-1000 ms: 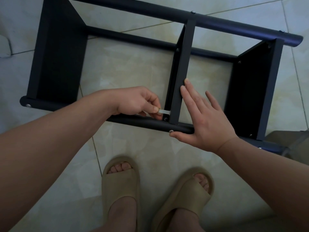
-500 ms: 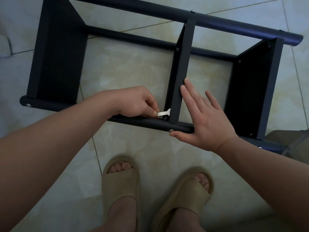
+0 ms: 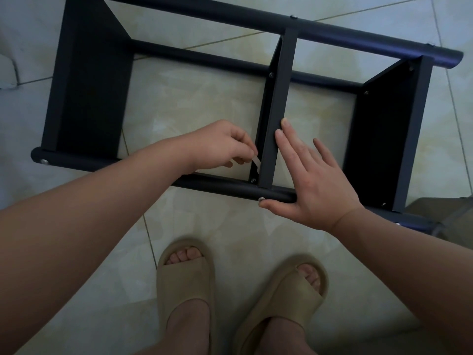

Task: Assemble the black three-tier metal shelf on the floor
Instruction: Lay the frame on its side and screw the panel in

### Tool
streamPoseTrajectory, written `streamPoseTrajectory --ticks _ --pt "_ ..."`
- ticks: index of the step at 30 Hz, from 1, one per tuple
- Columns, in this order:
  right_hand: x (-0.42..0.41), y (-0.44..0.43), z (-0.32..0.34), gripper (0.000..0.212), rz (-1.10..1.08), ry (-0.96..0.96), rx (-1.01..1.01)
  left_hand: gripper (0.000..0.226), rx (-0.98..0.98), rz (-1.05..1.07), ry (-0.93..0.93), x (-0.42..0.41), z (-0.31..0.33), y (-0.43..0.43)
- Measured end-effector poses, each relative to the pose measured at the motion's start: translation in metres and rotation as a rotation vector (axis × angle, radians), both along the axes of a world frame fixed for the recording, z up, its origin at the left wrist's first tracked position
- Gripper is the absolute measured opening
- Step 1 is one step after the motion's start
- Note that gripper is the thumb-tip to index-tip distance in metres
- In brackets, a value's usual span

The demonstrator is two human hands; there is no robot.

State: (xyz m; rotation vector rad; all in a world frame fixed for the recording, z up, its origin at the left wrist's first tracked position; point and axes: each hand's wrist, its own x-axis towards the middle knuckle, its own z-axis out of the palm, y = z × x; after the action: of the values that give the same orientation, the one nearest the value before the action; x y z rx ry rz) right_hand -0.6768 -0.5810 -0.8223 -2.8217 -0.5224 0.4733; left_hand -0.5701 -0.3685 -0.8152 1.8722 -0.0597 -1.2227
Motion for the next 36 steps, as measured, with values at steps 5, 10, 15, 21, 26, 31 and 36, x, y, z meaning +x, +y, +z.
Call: streamPoseTrajectory --ticks 5,10,15,21,26,31,36 --pt "0.001 0.000 0.000 0.110 -0.002 -0.004 0.002 0.009 -0.049 0.303 0.173 -0.008 -0.005 -0.014" --pt "0.001 0.000 0.000 0.110 0.001 -0.015 -0.005 0.010 0.054 0.320 0.122 -0.009 -0.007 -0.020" --pt "0.001 0.000 -0.001 0.110 0.001 -0.016 -0.013 0.010 0.057 0.333 0.138 -0.006 -0.005 -0.018" --pt "0.001 0.000 -0.001 0.110 -0.004 -0.028 -0.029 0.013 0.027 0.354 0.169 -0.006 -0.006 -0.020" --pt "0.001 0.000 0.000 0.109 -0.003 -0.038 -0.029 0.012 0.017 0.370 0.155 -0.004 -0.006 -0.018" --pt "0.001 0.001 -0.001 0.108 0.017 -0.076 -0.064 0.015 0.005 0.400 0.128 -0.002 -0.005 -0.017" --pt "0.001 0.000 -0.001 0.104 0.058 -0.117 -0.060 0.014 0.012 0.397 0.142 -0.002 -0.004 -0.016"
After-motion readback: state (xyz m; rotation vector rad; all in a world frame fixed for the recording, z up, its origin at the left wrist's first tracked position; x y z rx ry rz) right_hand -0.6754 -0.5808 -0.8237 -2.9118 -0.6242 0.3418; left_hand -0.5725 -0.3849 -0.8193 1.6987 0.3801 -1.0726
